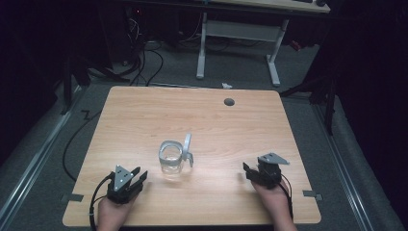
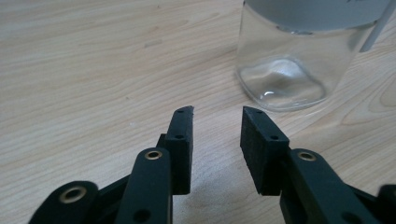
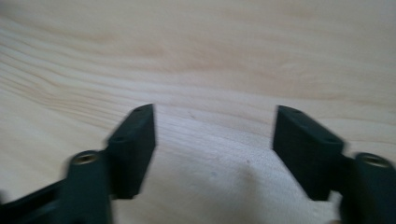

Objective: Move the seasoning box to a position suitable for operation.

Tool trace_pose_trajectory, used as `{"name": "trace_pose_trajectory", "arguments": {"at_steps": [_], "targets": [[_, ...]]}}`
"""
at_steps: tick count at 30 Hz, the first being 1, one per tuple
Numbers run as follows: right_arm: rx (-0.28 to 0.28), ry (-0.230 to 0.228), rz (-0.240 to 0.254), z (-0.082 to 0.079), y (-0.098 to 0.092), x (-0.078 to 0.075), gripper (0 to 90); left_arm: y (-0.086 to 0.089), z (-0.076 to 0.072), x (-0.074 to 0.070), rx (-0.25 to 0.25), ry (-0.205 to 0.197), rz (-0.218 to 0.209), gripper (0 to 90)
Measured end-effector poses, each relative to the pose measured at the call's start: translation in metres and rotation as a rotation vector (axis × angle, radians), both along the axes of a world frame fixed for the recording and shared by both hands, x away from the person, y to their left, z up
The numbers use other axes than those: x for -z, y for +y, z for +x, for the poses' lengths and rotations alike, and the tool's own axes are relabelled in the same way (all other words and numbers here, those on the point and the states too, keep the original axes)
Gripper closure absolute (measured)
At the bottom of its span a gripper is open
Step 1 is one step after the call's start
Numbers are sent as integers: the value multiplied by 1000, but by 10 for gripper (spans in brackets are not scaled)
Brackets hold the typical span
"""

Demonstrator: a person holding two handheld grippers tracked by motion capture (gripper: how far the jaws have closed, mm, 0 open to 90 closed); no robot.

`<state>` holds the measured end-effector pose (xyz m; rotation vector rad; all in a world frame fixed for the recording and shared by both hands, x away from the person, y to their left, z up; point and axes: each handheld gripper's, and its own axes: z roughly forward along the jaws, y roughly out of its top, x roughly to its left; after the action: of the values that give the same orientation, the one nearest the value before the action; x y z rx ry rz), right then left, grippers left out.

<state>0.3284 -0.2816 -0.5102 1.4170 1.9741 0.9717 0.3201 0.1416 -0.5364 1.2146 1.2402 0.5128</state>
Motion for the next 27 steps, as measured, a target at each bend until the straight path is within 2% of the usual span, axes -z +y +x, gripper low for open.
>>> {"name": "trace_pose_trajectory", "arguments": {"at_steps": [1,3,4,5,6,9,10,12,14,17,18,21,25,27], "targets": [[-19,-29,6,-7,-2,-2,408,0,0,0,0,0,0,650],[-14,-42,8,-11,-3,-2,429,0,2,-3,-9,3,-25,630],[-20,-35,53,-15,-8,0,456,0,3,-4,-17,-1,-32,626],[-20,-35,53,-15,-8,0,456,-1,4,-6,-22,-3,-40,626],[-24,-32,56,-15,-8,2,497,-2,5,-7,-25,1,-39,641],[-33,-25,52,-14,-8,3,545,-3,7,-6,-25,10,-28,737],[-35,-26,57,-14,-7,4,555,-3,9,-6,-27,19,-38,737],[-51,-22,60,-14,-6,6,555,-2,16,-7,-38,45,-68,823],[-63,-20,53,-15,-4,7,559,-2,23,-5,-44,61,-72,893],[-72,-18,63,-15,-2,8,591,-11,32,-5,-33,59,-58,900],[-82,-24,67,-15,0,7,613,-18,37,-6,-25,42,-39,900],[-100,-24,70,-15,0,7,624,-23,41,-8,-19,34,-41,900],[-142,8,77,-13,5,13,654,-30,47,-9,-10,30,-46,900],[-147,8,73,-13,6,13,654,-33,47,-10,-3,26,-56,900]]}}
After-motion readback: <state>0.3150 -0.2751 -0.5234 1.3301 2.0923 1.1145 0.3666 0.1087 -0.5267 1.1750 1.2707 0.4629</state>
